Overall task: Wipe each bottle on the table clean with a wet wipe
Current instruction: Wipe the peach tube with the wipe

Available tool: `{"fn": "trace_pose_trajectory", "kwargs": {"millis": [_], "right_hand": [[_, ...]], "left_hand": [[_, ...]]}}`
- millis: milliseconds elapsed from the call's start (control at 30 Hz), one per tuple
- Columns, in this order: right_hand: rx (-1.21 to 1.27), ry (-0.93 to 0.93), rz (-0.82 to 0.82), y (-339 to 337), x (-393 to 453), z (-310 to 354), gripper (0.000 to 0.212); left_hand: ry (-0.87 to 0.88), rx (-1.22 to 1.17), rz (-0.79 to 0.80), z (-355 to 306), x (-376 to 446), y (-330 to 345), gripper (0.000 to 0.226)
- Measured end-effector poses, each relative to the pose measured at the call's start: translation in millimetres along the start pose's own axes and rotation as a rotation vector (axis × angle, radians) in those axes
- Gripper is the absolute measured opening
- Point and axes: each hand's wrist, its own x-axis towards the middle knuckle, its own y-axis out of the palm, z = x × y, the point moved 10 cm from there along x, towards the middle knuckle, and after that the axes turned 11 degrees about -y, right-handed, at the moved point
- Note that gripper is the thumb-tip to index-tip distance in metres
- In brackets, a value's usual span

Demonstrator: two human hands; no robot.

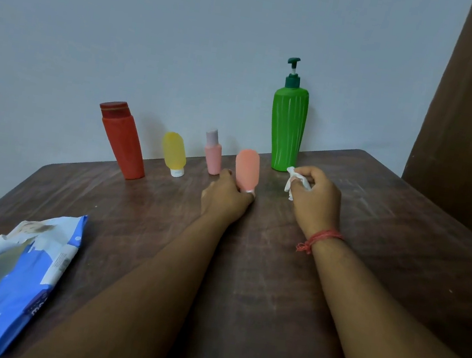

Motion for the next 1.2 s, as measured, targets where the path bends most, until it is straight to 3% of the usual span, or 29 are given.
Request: {"fn": "trace_pose_trajectory", "kwargs": {"millis": [667,1200], "right_hand": [[0.084,0.013,-0.071,-1.0,6.9,-4.7,0.017],[0.071,-0.011,-0.066,1.9,7.1,-3.1,0.015]], "left_hand": [[-0.167,-0.07,-0.094,-20.1,58.1,27.3,0.033],[-0.187,-0.079,-0.118,-27.1,68.4,30.0,0.031]]}}
